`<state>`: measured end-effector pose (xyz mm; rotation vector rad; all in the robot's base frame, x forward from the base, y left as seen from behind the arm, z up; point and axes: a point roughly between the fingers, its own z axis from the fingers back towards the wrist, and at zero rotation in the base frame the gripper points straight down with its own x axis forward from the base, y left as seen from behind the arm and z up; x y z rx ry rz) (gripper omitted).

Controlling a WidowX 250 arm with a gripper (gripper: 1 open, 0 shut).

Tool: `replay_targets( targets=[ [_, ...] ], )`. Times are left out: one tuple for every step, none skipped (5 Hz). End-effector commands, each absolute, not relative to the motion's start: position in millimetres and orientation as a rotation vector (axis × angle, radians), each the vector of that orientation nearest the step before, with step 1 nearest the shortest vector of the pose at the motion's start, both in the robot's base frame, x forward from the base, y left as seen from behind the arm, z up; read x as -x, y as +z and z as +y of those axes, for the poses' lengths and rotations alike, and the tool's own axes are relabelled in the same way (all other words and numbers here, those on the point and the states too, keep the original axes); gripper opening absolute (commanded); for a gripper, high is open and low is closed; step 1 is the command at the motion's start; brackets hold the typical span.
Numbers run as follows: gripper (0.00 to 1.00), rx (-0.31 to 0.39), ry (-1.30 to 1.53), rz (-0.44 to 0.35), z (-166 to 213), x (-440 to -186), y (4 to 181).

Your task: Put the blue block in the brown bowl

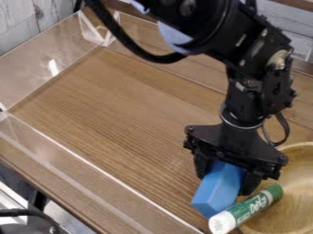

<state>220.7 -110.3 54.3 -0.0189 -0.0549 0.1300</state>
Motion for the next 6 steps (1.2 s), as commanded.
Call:
replay_targets(
  targets=[
    [0.0, 0.057, 0.127, -0.128, -112.8, -233.0, 74.2],
    [0.0, 0.056, 0.12, -0.129, -111.4, -234.0, 74.3],
    [0.0, 0.055, 0.113, -0.13, -110.0, -235.1, 74.6],
    [0.0, 0.054, 0.106, -0.131, -108.7, -236.2, 74.5],
    [0.0, 0.052, 0.099, -0.132, -107.2, -237.3, 74.7],
    [0.0, 0.052, 0.093, -0.132, -105.8, -238.8, 75.1]
  ],
)
